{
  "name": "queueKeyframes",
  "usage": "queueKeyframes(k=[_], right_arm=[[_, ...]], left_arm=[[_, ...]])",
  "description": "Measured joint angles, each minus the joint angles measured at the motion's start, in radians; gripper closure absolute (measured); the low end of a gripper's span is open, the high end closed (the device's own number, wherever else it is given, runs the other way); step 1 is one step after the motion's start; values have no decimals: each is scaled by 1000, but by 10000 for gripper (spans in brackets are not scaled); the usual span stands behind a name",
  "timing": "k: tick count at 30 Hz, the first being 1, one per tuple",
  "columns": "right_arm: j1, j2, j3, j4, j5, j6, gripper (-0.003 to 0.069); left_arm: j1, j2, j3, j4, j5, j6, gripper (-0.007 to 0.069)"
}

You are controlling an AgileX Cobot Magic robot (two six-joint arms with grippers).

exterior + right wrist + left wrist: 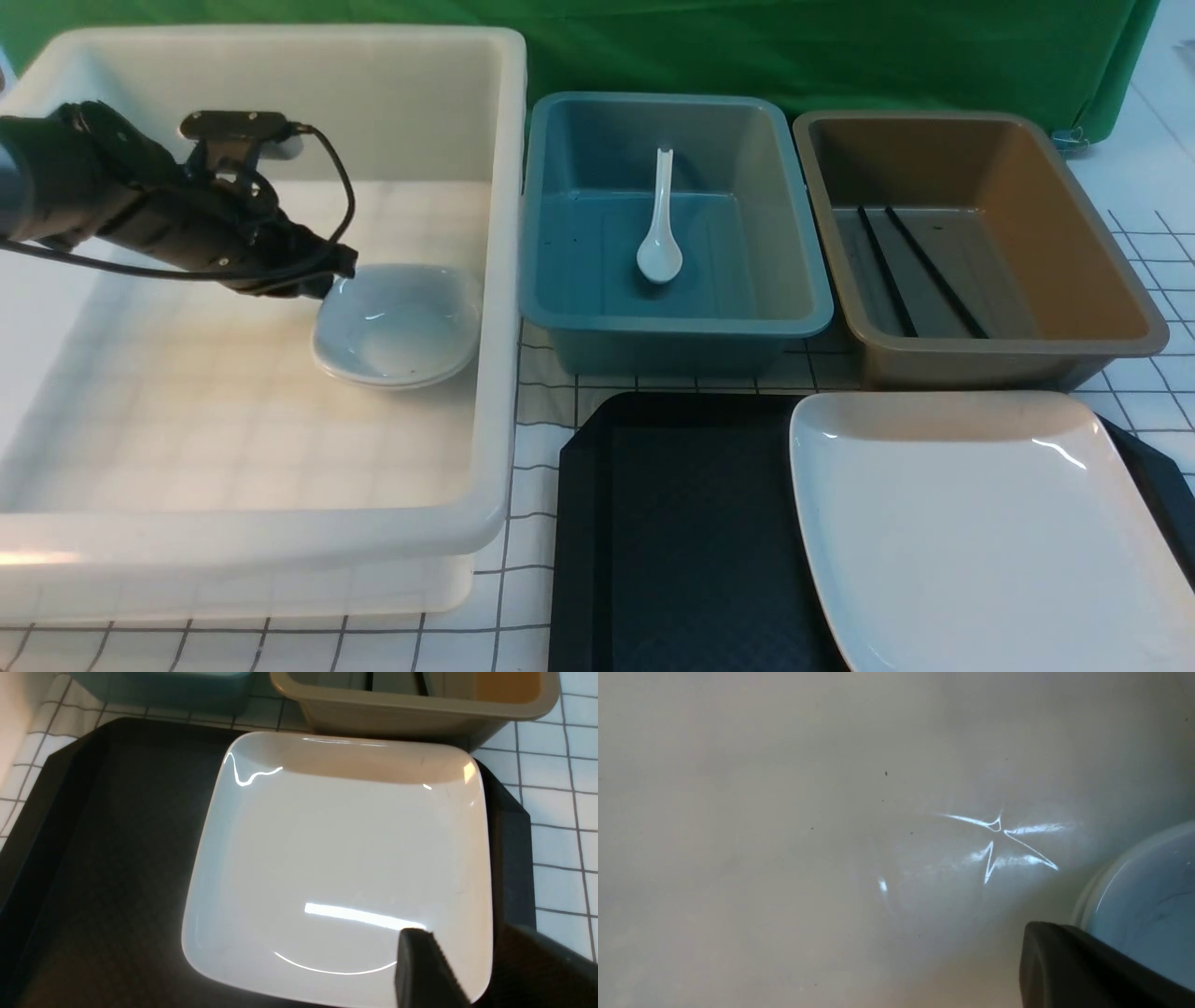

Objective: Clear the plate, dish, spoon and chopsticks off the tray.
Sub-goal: Use the left arm to grab a plate from the dinner plate

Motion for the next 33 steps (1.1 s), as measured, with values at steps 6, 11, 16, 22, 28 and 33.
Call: queueKeyframes(k=[6,11,16,22,28,33], right_arm=[[0,0,0,0,0,0,419],[0,0,0,0,0,0,419],[0,0,0,0,0,0,419],[0,0,-68,0,41,-5,500],[0,0,-188,-4,102,-53,648],[0,0,-229,-21,132,-60,655]], left_arm=[[-15,1,0,4,-14,3,627],[-20,-41,-17,125,55,-135,624],[-26,-142,-87,303,194,-366,604],[-28,-348,-257,251,478,-538,518],[-189,-418,-267,59,688,-561,399],[-406,-376,-227,83,711,-651,328]])
